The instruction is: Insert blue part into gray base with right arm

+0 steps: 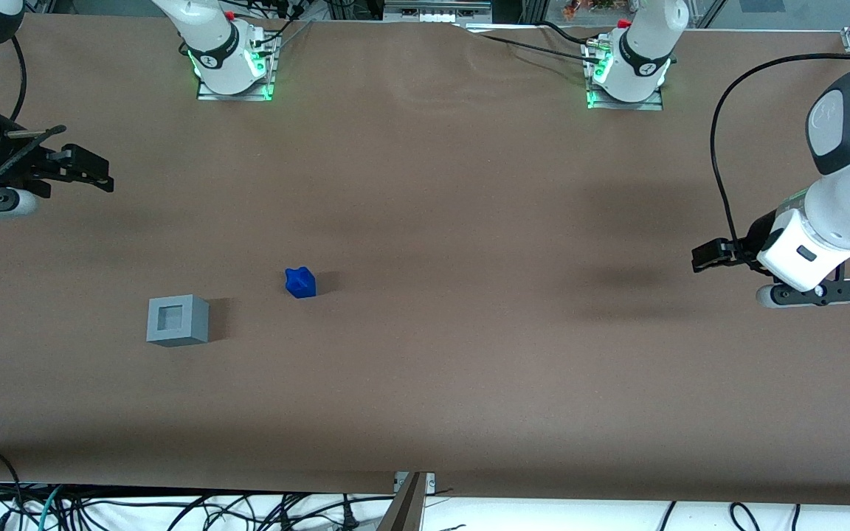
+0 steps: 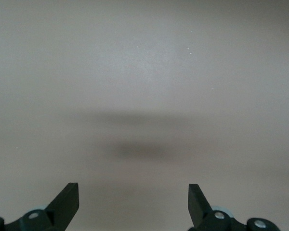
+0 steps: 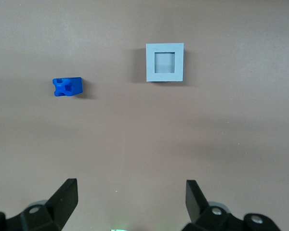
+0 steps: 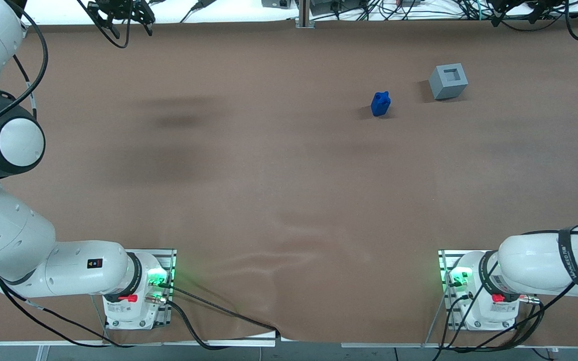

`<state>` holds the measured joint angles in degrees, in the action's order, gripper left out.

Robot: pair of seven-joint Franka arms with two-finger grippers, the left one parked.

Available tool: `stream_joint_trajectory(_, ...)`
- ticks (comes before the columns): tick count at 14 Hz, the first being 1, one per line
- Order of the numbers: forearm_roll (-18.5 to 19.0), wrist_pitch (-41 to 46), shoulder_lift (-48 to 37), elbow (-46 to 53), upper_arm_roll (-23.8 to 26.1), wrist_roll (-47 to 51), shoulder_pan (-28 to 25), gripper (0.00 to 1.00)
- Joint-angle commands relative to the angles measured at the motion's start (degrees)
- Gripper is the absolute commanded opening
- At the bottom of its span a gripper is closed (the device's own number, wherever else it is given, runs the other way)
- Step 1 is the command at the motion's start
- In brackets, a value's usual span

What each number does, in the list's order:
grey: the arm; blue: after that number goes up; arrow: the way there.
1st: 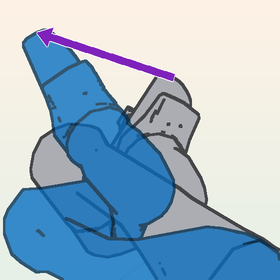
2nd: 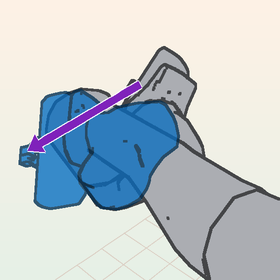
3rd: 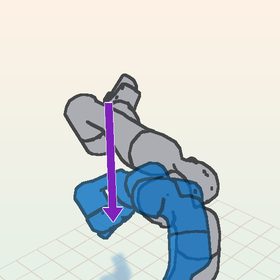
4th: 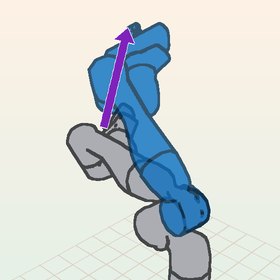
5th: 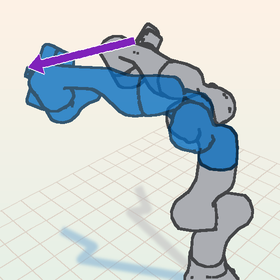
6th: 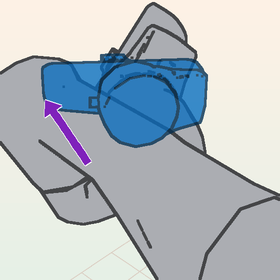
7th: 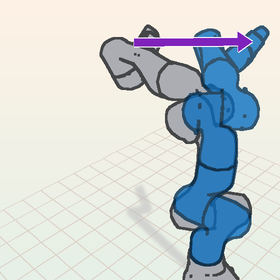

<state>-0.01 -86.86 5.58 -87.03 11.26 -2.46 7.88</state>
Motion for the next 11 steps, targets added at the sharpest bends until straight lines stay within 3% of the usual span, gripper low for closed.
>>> stream_joint_trajectory(1, 0.80, 0.37, 0.57, 1.60, -0.10, -0.70, -0.15, 0.99)
stream_joint_trajectory(11, 0.80, 0.81, 0.57, 1.60, -0.19, -0.79, -0.15, 0.99)
